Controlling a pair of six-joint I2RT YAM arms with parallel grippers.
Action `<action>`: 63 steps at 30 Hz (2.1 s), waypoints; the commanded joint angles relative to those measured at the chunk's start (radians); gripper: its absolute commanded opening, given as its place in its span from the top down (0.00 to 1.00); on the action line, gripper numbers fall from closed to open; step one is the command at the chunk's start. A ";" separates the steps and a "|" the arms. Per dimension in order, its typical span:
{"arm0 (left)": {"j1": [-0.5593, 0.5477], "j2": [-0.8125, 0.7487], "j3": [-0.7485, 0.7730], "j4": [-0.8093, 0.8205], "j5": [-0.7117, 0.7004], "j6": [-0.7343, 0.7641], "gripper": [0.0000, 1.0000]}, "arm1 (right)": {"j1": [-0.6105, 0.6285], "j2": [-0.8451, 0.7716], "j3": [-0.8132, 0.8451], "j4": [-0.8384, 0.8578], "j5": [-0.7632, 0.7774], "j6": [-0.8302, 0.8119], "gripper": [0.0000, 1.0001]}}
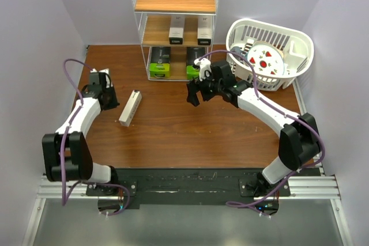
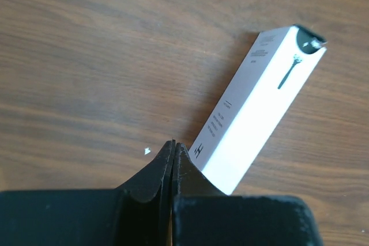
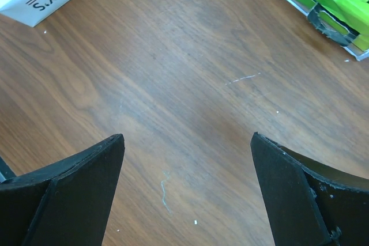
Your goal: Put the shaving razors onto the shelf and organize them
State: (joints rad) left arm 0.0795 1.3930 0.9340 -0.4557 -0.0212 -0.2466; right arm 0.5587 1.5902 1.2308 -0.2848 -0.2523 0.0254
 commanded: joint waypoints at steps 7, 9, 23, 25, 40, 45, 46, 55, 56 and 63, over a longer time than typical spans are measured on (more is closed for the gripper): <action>-0.141 0.081 -0.023 0.095 0.084 0.000 1.00 | -0.003 -0.088 -0.080 0.044 0.021 0.007 0.04; -0.205 0.072 -0.026 0.101 0.090 0.003 1.00 | -0.003 -0.108 -0.108 0.050 0.031 0.005 0.03; -0.316 -0.021 -0.077 0.054 0.087 -0.083 0.51 | -0.005 -0.154 -0.177 0.064 0.021 -0.002 0.02; -0.316 -0.032 -0.089 0.042 0.160 -0.106 0.43 | -0.003 -0.142 -0.168 0.062 0.019 0.005 0.02; -0.440 0.001 -0.149 0.060 0.122 -0.186 0.25 | -0.005 -0.107 -0.154 0.056 0.019 0.022 0.02; -0.445 0.041 -0.152 0.051 0.063 -0.217 0.25 | -0.003 -0.118 -0.174 0.055 0.021 0.024 0.02; -0.445 0.052 -0.149 0.054 0.058 -0.218 0.25 | -0.005 -0.119 -0.174 0.055 0.022 0.024 0.02; -0.449 0.087 -0.112 0.049 0.055 -0.224 0.26 | -0.005 -0.108 -0.174 0.058 0.022 0.022 0.02; -0.449 0.087 -0.106 0.040 0.040 -0.226 0.28 | -0.005 -0.104 -0.172 0.056 0.022 0.024 0.02; -0.356 0.049 -0.116 -0.040 -0.060 -0.197 0.37 | -0.005 -0.079 -0.146 0.056 0.019 0.030 0.02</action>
State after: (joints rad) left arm -0.3454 1.4788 0.7975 -0.4603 -0.0071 -0.4538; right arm 0.5560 1.4998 1.0561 -0.2569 -0.2268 0.0425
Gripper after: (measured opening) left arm 0.638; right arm 0.979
